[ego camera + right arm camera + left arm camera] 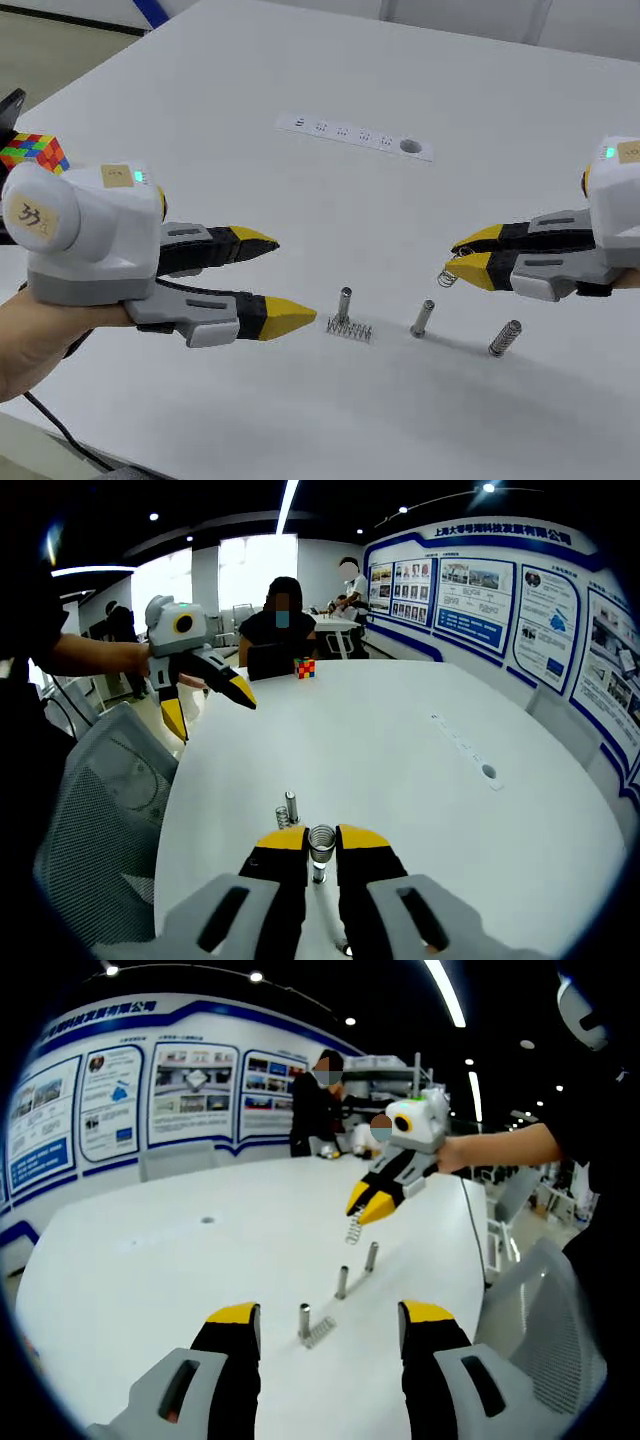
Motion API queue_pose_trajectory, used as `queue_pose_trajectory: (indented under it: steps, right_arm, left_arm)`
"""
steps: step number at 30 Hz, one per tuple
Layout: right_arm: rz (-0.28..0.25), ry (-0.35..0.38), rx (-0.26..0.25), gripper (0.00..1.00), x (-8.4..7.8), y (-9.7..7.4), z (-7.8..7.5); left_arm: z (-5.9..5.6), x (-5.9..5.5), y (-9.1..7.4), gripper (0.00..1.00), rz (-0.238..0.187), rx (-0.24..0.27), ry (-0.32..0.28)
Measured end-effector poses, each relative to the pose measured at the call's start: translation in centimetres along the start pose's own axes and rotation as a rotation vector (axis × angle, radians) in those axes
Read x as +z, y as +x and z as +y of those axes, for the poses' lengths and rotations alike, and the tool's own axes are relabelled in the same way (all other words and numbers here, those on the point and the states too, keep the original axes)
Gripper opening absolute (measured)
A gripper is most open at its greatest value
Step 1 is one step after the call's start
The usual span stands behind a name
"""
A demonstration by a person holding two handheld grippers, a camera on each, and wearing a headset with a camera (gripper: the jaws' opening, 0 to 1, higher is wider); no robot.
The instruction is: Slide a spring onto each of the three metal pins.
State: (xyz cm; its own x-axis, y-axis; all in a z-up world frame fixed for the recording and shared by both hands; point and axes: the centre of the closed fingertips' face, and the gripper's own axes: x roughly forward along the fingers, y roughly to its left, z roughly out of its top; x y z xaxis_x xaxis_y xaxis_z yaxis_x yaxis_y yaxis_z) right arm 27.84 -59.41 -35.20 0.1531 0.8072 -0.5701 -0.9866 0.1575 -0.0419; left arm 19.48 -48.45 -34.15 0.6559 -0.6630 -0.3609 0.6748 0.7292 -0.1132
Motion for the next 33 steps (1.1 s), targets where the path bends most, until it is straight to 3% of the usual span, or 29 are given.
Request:
queue_pose_trajectory:
  steps: [8, 20, 33]
  right_arm:
    - [0.013, 0.03, -0.003, 0.11, -0.9, 0.7, -0.5]
    - [0.03, 0.054, 0.004, 0.11, -1.9, 2.0, -0.1]
    - [0.057, 0.066, 0.026, 0.11, -2.8, 2.7, 0.4]
  left_arm:
    - [0.5, -0.6, -0.2, 0.65, 0.002, 0.008, -0.012]
    - [1.9, -1.4, -1.0, 0.78, 0.007, 0.066, -0.038]
    - [2.2, -2.2, -1.1, 0.9, 0.021, 0.102, -0.044]
